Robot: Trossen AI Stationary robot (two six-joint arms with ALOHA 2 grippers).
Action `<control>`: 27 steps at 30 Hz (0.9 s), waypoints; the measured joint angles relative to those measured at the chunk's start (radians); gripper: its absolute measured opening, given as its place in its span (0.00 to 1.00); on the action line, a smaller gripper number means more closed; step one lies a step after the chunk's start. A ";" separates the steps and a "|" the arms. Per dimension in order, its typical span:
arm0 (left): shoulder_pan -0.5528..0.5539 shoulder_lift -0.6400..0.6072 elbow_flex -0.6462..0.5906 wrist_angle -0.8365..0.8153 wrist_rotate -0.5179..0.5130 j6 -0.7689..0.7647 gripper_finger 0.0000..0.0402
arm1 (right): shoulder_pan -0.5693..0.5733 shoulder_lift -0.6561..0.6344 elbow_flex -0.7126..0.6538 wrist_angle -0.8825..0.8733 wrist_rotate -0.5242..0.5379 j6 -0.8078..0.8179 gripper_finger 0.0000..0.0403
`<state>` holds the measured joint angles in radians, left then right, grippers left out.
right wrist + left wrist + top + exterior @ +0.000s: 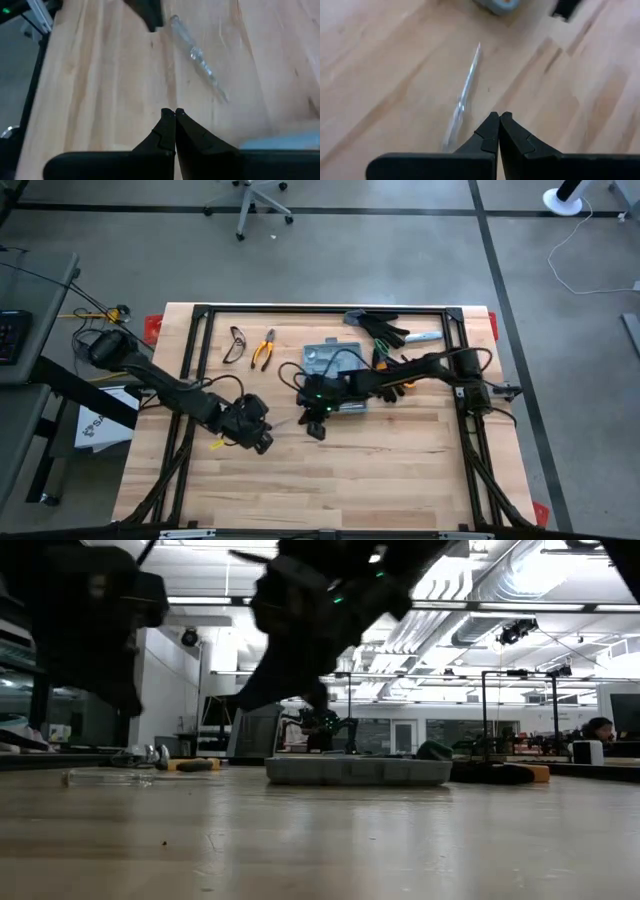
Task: Prefit tool cases
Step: Put the transparent flat screwdriver into the gray toolbox
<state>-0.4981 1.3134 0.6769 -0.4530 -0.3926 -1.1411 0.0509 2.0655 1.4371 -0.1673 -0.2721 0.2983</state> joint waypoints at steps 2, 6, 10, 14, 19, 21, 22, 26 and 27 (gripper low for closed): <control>-0.014 -0.008 0.000 -0.022 0.010 -0.015 0.00 | -0.008 0.044 0.055 -0.030 -0.021 -0.025 0.00; -0.029 -0.011 -0.001 -0.051 0.014 -0.034 0.00 | -0.020 0.119 0.145 -0.094 -0.037 -0.061 0.00; -0.022 -0.006 -0.001 -0.062 -0.006 -0.023 0.00 | -0.033 0.175 0.210 -0.120 -0.060 -0.074 0.00; -0.005 -0.007 -0.001 -0.059 -0.010 -0.009 0.04 | -0.046 0.194 0.225 -0.127 -0.060 -0.075 0.00; 0.007 -0.007 -0.001 -0.053 -0.010 0.010 0.12 | -0.068 0.194 0.224 -0.115 -0.060 -0.076 0.00; 0.008 -0.007 -0.001 -0.050 -0.009 0.018 0.15 | -0.072 0.194 0.224 -0.115 -0.060 -0.079 0.00; 0.009 -0.007 -0.001 -0.050 -0.009 0.018 0.17 | -0.073 0.194 0.224 -0.112 -0.060 -0.082 0.00; 0.010 -0.007 -0.001 -0.050 -0.009 0.018 0.23 | -0.072 0.200 0.224 -0.102 -0.061 -0.085 0.00; 0.010 -0.007 -0.001 -0.049 -0.009 0.018 0.24 | -0.072 0.205 0.226 -0.097 -0.061 -0.085 0.00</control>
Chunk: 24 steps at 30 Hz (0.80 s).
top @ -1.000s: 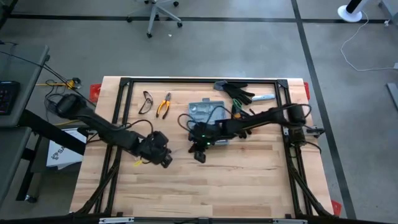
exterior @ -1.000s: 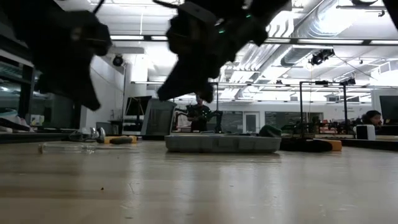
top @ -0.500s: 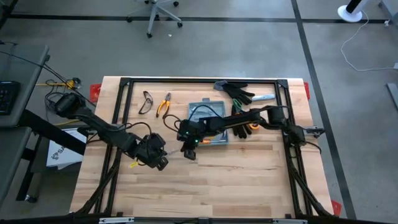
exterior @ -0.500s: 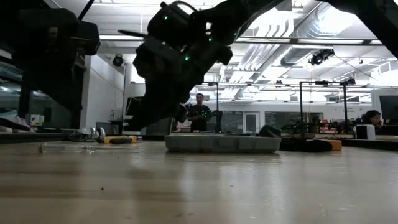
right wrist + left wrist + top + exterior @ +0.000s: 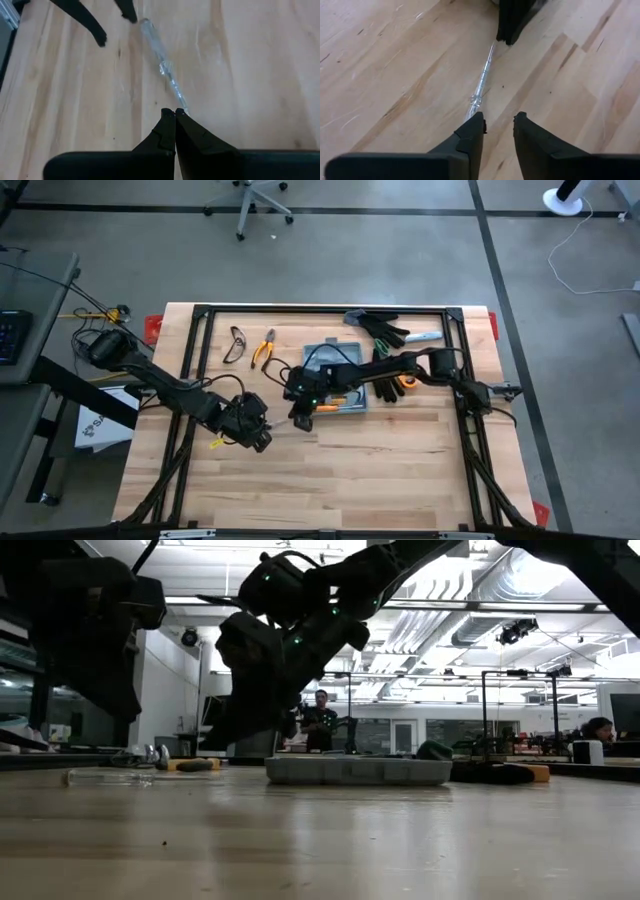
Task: Prefit tool cases
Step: Put the transparent flat screwdriver into the gray toolbox
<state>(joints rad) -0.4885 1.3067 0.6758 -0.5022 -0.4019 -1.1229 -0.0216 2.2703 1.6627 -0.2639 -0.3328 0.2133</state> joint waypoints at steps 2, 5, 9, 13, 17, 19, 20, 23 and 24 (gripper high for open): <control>0.000 0.000 0.000 0.003 0.000 0.000 0.26 | 0.001 0.016 0.001 0.001 -0.001 0.005 0.00; 0.005 0.000 0.000 0.007 0.003 -0.002 0.28 | 0.003 0.041 0.001 -0.003 0.010 0.013 0.00; 0.013 0.000 0.000 0.008 0.004 0.000 0.28 | 0.003 0.047 0.001 -0.010 0.031 0.013 0.00; 0.023 0.000 0.000 0.007 0.006 0.006 0.28 | -0.001 0.047 0.001 -0.016 0.034 0.013 0.00; 0.043 0.005 0.000 0.006 0.033 0.036 0.28 | -0.004 0.047 0.001 -0.030 0.034 0.011 0.00; 0.057 0.019 0.000 0.005 0.058 0.044 0.28 | -0.004 0.047 0.001 -0.033 0.034 0.009 0.00; 0.063 0.027 0.000 0.005 0.070 0.044 0.28 | -0.004 0.047 0.001 -0.032 0.034 0.006 0.00; 0.077 0.047 0.000 0.015 0.101 0.044 0.28 | -0.002 0.035 0.000 -0.015 0.035 -0.009 0.00; 0.077 0.051 0.000 0.025 0.103 0.044 0.28 | -0.002 0.031 0.004 -0.006 0.035 -0.009 0.00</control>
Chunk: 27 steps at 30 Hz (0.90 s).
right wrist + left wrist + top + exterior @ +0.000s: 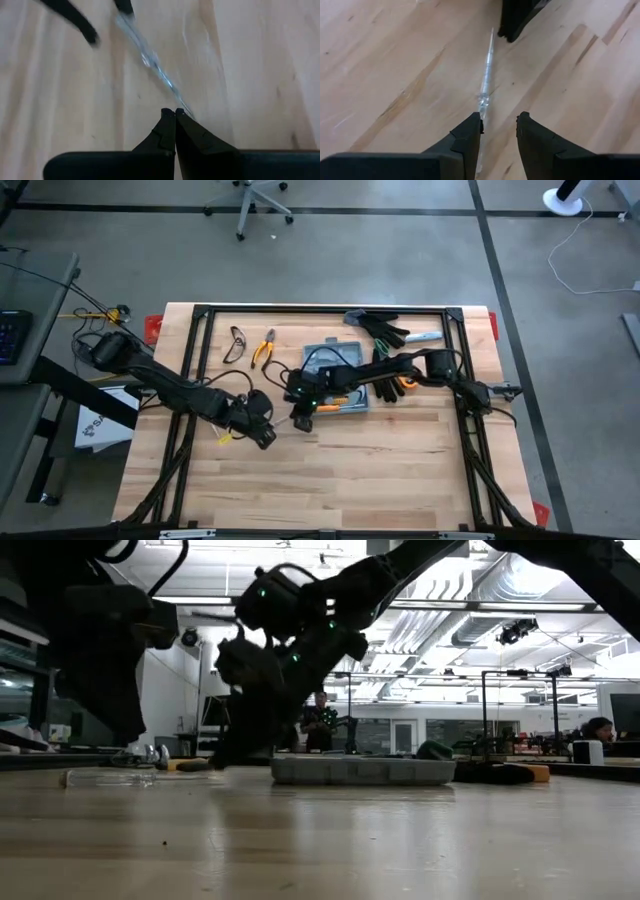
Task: Prefit tool cases
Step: Put the transparent flat screwdriver into the gray toolbox
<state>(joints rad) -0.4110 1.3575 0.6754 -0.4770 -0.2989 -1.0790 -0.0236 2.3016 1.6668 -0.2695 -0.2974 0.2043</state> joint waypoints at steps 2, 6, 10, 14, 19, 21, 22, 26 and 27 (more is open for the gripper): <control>0.000 0.006 0.000 0.020 0.001 0.000 0.28 | 0.000 -0.003 0.014 0.002 0.000 0.000 0.00; 0.000 0.012 0.000 0.035 0.001 -0.005 0.28 | -0.006 0.001 0.016 0.002 0.002 0.000 0.00; 0.000 0.012 0.000 0.034 -0.002 -0.008 0.28 | -0.012 0.009 0.015 0.004 0.002 0.000 0.00; 0.000 0.012 0.000 0.034 -0.002 -0.008 0.28 | -0.012 0.024 0.015 0.004 0.003 0.000 0.00; 0.000 0.012 0.000 0.029 -0.001 -0.008 0.28 | -0.012 0.049 0.017 0.003 -0.010 0.004 0.00; 0.000 0.012 0.000 0.027 0.003 -0.008 0.28 | -0.012 0.050 0.018 -0.007 -0.017 0.004 0.00; -0.001 0.012 0.000 0.028 0.006 -0.008 0.28 | -0.011 0.051 0.018 -0.009 -0.017 0.004 0.00; -0.001 0.012 0.000 0.027 0.018 0.028 0.28 | -0.009 0.053 0.018 -0.008 -0.017 0.003 0.00; 0.000 0.012 0.000 0.023 0.025 0.045 0.28 | -0.009 0.053 0.018 -0.010 -0.018 0.003 0.00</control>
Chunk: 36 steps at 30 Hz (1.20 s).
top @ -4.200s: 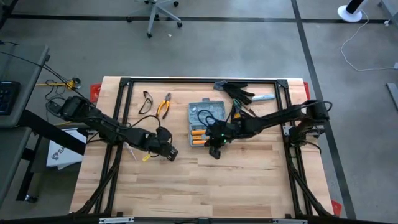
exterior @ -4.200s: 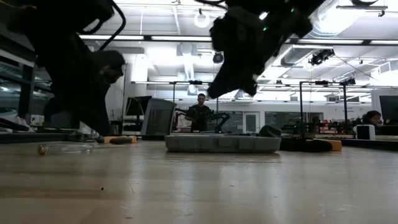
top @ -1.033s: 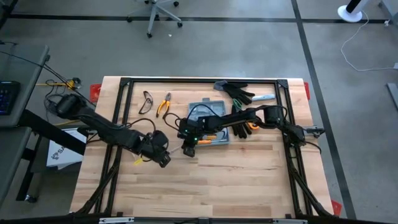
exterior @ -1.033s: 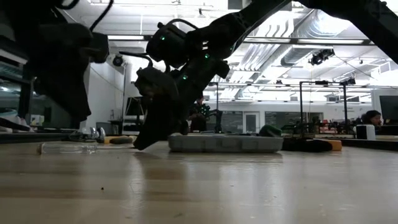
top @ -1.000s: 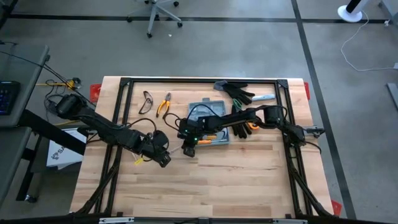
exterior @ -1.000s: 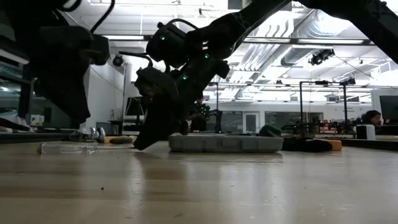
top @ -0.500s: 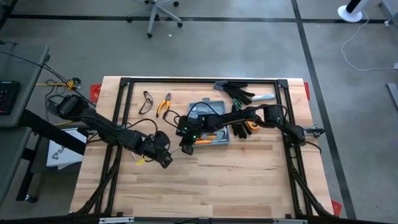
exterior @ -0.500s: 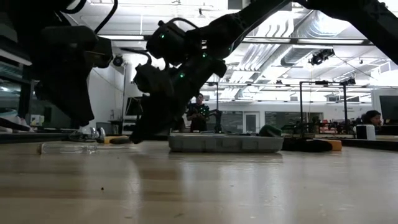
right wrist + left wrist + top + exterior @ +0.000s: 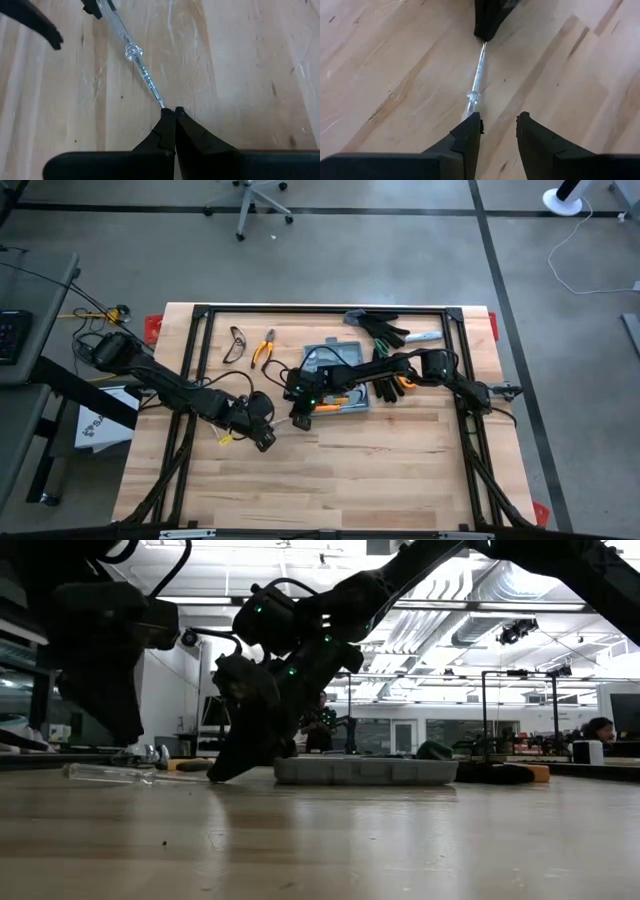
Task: Prefit tool cases
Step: Put the transparent flat screwdriver into the gray toolbox
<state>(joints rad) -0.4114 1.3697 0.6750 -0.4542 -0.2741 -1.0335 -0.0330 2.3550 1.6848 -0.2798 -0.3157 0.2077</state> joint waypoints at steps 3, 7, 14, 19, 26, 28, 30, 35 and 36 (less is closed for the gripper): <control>0.000 0.000 0.000 -0.034 0.004 0.041 0.28 | 0.000 0.000 0.000 -0.004 -0.003 -0.001 0.00; 0.000 0.006 0.000 -0.112 0.019 0.057 0.28 | 0.000 0.001 0.000 -0.005 -0.005 -0.001 0.00; 0.000 0.064 0.000 -0.055 0.085 0.160 0.28 | 0.000 0.002 -0.001 -0.008 -0.011 0.001 0.00; 0.001 0.148 0.003 -0.049 0.086 0.158 0.28 | 0.000 0.002 -0.001 -0.010 -0.020 0.002 0.00; 0.006 0.189 0.006 -0.047 0.091 0.146 0.28 | 0.000 0.003 -0.002 -0.014 -0.026 0.002 0.00; 0.013 0.184 0.006 -0.047 0.101 0.158 0.27 | 0.000 0.003 -0.002 -0.015 -0.026 0.003 0.00; 0.020 0.185 0.005 -0.047 0.115 0.160 0.22 | 0.000 0.003 -0.002 -0.014 -0.027 0.010 0.00; 0.038 0.182 0.004 -0.039 0.156 0.085 0.07 | -0.003 -0.006 -0.004 -0.021 -0.030 0.024 0.00; 0.034 0.181 0.004 -0.036 0.148 0.069 0.07 | -0.006 -0.015 -0.005 -0.032 -0.030 0.023 0.00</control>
<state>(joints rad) -0.3772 1.5508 0.6788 -0.4900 -0.1260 -0.9641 -0.0389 2.3403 1.6802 -0.3117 -0.3457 0.2310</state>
